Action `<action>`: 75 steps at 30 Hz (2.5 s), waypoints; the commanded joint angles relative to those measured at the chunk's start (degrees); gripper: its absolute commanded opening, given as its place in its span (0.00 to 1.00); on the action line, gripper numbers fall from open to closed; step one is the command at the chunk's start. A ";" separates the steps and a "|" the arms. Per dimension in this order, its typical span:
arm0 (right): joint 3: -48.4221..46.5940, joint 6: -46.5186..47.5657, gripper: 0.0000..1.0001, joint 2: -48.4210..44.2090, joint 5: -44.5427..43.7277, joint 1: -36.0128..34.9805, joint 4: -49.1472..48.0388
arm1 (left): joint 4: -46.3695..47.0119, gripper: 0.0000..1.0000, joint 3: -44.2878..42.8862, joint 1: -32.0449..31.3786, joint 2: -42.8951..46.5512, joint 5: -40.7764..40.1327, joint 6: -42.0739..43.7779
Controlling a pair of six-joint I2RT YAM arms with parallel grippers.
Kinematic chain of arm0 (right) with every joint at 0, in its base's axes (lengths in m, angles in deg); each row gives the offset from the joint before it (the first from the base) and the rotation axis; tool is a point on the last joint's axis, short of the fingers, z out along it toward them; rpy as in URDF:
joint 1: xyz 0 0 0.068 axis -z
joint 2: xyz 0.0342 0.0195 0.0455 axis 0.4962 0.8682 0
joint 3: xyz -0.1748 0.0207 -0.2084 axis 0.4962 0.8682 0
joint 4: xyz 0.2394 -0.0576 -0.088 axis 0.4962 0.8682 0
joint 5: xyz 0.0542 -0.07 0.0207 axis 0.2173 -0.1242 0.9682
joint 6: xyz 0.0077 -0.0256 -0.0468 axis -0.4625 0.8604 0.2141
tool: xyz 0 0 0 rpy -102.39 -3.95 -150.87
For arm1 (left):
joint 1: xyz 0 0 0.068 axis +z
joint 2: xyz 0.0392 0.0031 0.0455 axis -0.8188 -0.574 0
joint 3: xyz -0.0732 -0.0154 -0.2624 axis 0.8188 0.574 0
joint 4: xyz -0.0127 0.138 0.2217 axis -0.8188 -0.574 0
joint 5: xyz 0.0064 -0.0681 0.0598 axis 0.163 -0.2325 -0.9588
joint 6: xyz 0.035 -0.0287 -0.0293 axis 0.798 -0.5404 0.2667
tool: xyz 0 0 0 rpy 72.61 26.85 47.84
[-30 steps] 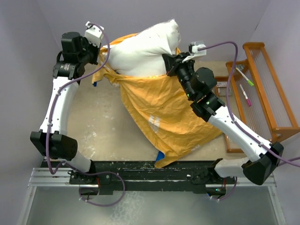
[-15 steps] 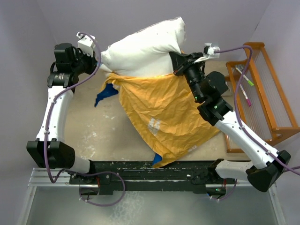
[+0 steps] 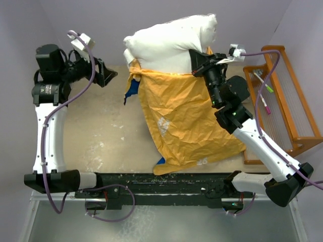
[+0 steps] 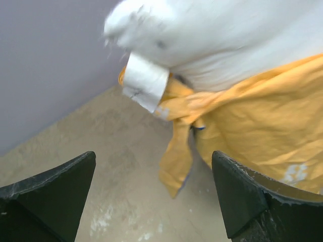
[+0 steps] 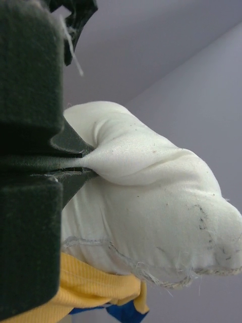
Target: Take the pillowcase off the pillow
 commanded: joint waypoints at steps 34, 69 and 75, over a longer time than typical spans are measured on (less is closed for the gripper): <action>-10.76 -7.28 0.00 5.75 26.00 0.99 -20.75 | 27.13 0.10 -10.66 0.10 -11.71 14.91 -30.36; -29.38 23.30 1.00 2.67 33.90 1.20 35.24 | 2.41 0.00 -23.49 -25.62 -13.01 8.09 5.40; -37.33 27.48 1.00 6.78 40.32 1.23 48.38 | -2.23 0.00 -25.88 -30.28 -14.33 4.84 10.29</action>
